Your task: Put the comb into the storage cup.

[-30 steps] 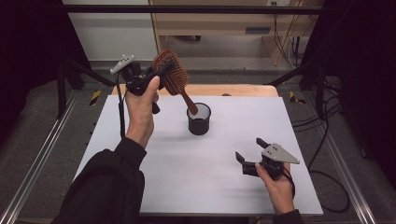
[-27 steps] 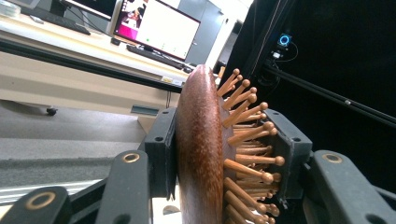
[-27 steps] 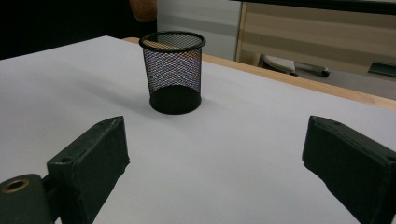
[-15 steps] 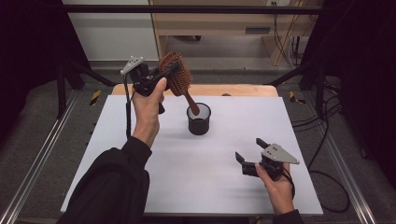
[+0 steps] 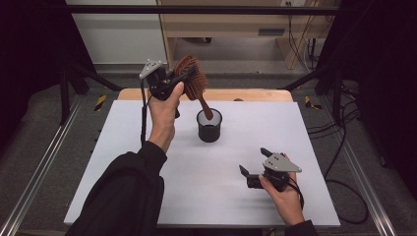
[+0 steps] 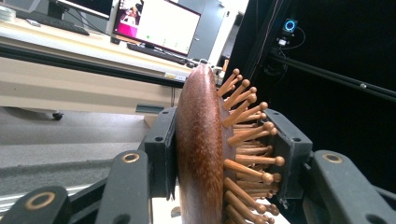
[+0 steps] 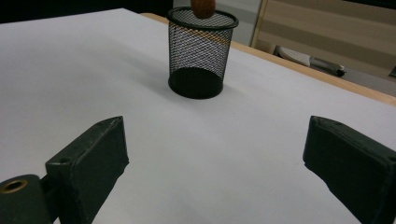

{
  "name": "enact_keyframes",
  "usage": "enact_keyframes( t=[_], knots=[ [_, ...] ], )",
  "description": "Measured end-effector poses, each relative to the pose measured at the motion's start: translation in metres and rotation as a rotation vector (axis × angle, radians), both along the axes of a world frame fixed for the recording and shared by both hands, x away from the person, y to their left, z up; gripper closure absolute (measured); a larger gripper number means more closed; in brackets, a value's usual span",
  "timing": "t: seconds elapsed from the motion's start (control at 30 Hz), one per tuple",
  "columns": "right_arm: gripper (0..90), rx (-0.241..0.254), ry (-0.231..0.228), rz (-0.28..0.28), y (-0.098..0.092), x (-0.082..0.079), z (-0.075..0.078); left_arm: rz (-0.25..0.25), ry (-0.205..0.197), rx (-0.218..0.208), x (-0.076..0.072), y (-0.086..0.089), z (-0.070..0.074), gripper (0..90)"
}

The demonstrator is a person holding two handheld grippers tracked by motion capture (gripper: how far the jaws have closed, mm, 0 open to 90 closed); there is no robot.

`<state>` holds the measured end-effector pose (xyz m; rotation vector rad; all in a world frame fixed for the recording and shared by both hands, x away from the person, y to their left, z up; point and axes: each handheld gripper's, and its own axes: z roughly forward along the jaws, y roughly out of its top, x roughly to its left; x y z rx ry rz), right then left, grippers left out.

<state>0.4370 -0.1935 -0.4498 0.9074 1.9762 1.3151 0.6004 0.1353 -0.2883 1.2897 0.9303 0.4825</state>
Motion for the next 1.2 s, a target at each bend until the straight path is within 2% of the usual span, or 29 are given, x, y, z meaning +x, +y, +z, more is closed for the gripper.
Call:
enact_keyframes(
  t=[0.1, 0.57, 0.93, 1.2],
  knots=[
    [6.6, -0.017, 0.002, 0.016, 0.003, 0.0, 0.0, 0.004, -0.009, 0.006, 0.0, -0.002, 0.0, 51.4],
    [6.4, -0.026, 0.007, 0.023, 0.004, 0.0, -0.001, 0.004, -0.01, 0.037, 0.004, -0.005, -0.008, 51.2],
    [6.3, -0.025, 0.008, 0.025, 0.004, 0.0, -0.002, -0.009, 0.009, 0.055, 0.005, -0.008, -0.018, 51.1],
    [6.1, -0.026, 0.01, 0.023, 0.004, 0.0, -0.002, 0.0, 0.022, 0.066, 0.006, -0.011, -0.027, 51.1]
  ],
)
